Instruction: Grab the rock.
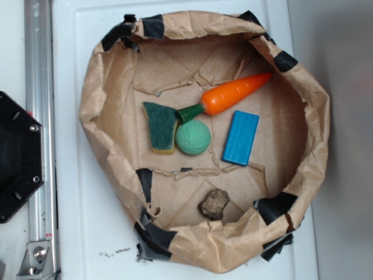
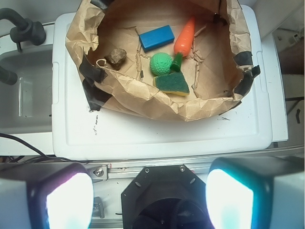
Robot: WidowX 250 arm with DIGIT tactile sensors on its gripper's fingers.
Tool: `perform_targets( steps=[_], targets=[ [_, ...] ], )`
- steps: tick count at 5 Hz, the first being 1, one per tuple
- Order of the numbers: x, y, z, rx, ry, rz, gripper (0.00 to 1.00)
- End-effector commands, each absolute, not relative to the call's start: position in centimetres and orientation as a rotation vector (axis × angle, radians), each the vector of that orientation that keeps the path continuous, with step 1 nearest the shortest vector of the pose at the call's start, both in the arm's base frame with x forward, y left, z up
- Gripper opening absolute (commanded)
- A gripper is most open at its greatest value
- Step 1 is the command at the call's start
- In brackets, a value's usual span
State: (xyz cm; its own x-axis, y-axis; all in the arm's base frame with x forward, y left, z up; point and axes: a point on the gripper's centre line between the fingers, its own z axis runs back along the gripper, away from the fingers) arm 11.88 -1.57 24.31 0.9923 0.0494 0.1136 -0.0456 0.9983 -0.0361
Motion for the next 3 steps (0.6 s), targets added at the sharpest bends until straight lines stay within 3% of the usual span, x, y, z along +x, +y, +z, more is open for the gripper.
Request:
perform_targets(
  steps=[1, 2, 3],
  targets=[
    [11.9, -1.6, 24.3, -0.033, -0.115, 0.048, 1.0],
    [16.4, 1.2, 24.0, -0.07, -0.202, 0.263, 1.0],
    [20.3, 2.3, 23.3, -0.131, -0.244, 0.423, 1.0]
  ],
)
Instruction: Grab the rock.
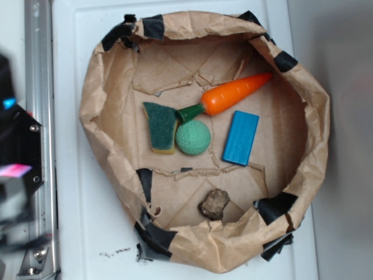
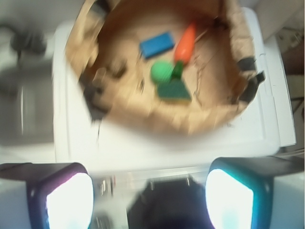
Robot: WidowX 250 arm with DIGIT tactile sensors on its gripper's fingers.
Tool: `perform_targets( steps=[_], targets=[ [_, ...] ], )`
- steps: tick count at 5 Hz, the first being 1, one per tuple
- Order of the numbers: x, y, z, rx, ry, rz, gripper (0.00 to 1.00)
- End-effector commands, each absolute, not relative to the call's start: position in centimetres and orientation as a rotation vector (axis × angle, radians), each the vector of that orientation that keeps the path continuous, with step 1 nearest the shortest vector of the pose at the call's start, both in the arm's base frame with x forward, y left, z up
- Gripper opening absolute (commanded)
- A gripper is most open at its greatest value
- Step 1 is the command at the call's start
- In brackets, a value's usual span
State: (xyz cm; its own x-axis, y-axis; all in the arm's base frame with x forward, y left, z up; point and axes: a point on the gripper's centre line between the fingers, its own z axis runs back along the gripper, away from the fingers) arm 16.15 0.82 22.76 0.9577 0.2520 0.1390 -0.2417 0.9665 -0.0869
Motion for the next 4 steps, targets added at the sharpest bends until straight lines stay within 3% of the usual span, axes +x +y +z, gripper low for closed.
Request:
perform_targets(
  steps=[1, 2, 3, 4],
  targets=[
    [24.0, 1.3, 19.9, -0.22, -0.271, 0.547, 1.0],
    [25.7, -2.0, 15.4, -0.341, -0.165, 0.556, 1.0],
    [25.3, -4.3, 11.8, -0.363, -0.083, 0.578, 1.0],
    [24.7, -6.1, 9.3, -0.306, -0.061, 0.535, 1.0]
  ],
)
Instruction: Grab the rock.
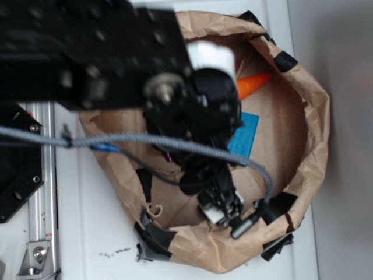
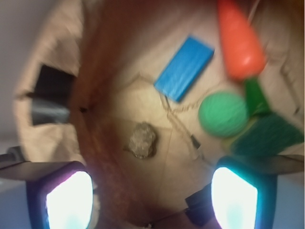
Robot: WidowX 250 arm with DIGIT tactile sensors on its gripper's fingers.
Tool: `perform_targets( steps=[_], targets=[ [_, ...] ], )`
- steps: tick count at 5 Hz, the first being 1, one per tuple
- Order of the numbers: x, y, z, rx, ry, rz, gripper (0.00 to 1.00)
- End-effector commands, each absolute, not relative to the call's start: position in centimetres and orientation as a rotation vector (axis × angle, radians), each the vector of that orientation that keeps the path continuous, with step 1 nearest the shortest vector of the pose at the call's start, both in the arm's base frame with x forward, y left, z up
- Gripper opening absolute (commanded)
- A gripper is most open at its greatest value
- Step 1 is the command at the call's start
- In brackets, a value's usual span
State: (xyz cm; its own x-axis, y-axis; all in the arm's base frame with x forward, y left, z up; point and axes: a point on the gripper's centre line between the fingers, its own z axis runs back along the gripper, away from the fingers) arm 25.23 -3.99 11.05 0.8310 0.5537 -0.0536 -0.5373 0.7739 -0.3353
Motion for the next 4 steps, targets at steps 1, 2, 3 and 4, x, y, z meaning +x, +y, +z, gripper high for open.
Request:
perform_targets(
  steps=[1, 2, 3, 4],
  targets=[
    [25.9, -6.0, 6.4, -0.239, -0.076, 0.481, 1.0],
    [26.9, -6.5, 6.0, -0.262, -0.107, 0.443, 1.0],
    [27.3, -7.8, 5.5, -0.281, -0.143, 0.351, 1.0],
    [26.5, -7.9, 4.1, -0.301, -0.104, 0.383, 0.0]
  ],
)
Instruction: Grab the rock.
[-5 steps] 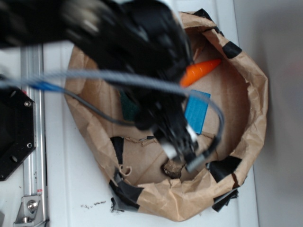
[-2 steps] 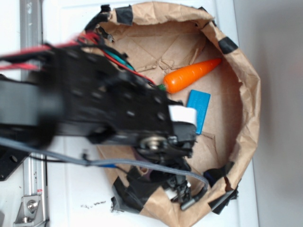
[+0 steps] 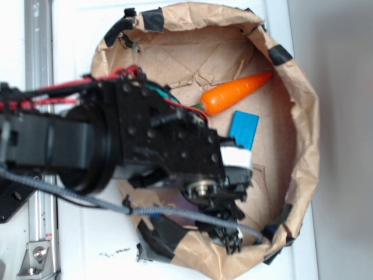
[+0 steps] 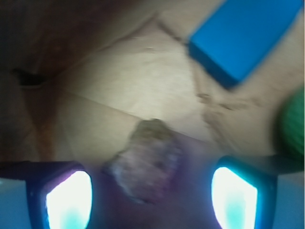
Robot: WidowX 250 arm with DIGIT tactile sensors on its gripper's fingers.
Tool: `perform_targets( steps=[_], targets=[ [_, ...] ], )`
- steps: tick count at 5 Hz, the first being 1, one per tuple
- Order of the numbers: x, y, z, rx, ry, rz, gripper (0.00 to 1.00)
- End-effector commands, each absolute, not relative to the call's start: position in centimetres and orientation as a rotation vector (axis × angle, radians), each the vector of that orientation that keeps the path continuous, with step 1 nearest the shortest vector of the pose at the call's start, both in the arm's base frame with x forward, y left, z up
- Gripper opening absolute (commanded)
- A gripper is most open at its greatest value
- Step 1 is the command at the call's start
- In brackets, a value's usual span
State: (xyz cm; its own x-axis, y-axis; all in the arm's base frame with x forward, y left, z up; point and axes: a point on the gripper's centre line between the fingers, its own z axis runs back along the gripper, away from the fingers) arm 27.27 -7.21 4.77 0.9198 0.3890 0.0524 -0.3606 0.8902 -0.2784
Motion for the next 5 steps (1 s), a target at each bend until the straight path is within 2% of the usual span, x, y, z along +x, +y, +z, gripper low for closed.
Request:
perform_targets(
  steps=[1, 2, 3, 4, 5],
  targets=[
    [25.6, -7.4, 3.1, -0.294, -0.09, 0.393, 0.0],
    [25.5, -6.6, 3.2, -0.277, -0.105, 0.374, 0.0],
    [26.8, -5.2, 5.2, -0.274, -0.172, 0.345, 0.0],
    [28.5, -1.8, 9.4, -0.257, -0.261, 0.361, 0.0],
    [28.3, 1.2, 13.5, -0.207, -0.284, 0.341, 0.0]
  ],
)
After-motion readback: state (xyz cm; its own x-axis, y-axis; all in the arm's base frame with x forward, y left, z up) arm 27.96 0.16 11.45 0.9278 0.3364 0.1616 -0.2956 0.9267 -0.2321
